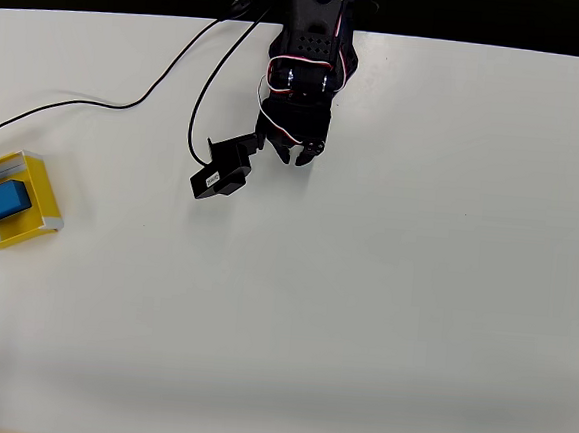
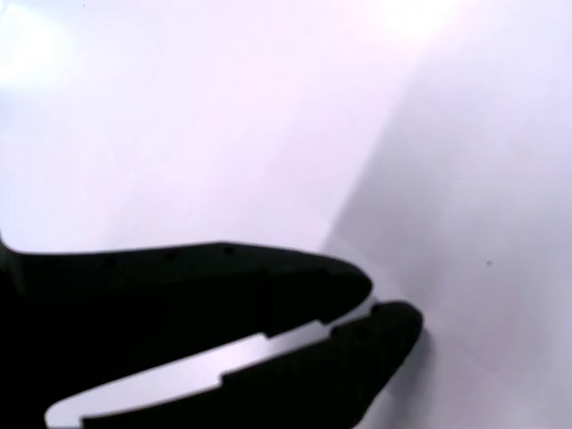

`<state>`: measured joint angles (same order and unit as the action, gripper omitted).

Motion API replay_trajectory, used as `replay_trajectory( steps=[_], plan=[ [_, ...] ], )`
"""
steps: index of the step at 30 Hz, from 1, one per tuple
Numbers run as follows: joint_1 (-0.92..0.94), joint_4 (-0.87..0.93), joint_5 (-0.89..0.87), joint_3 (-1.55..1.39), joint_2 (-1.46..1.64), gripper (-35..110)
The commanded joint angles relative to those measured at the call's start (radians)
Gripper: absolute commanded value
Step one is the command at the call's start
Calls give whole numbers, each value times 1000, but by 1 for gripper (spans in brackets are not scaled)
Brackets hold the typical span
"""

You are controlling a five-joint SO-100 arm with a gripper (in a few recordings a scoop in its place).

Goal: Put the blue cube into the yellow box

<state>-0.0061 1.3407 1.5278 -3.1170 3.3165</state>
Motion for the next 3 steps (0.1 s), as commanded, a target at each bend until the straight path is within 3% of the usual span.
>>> replay_trajectory(
  steps=[1,3],
  plan=[
    [-3,8,9,-29,28,4],
    [-3,8,9,-29,28,4]
  ],
)
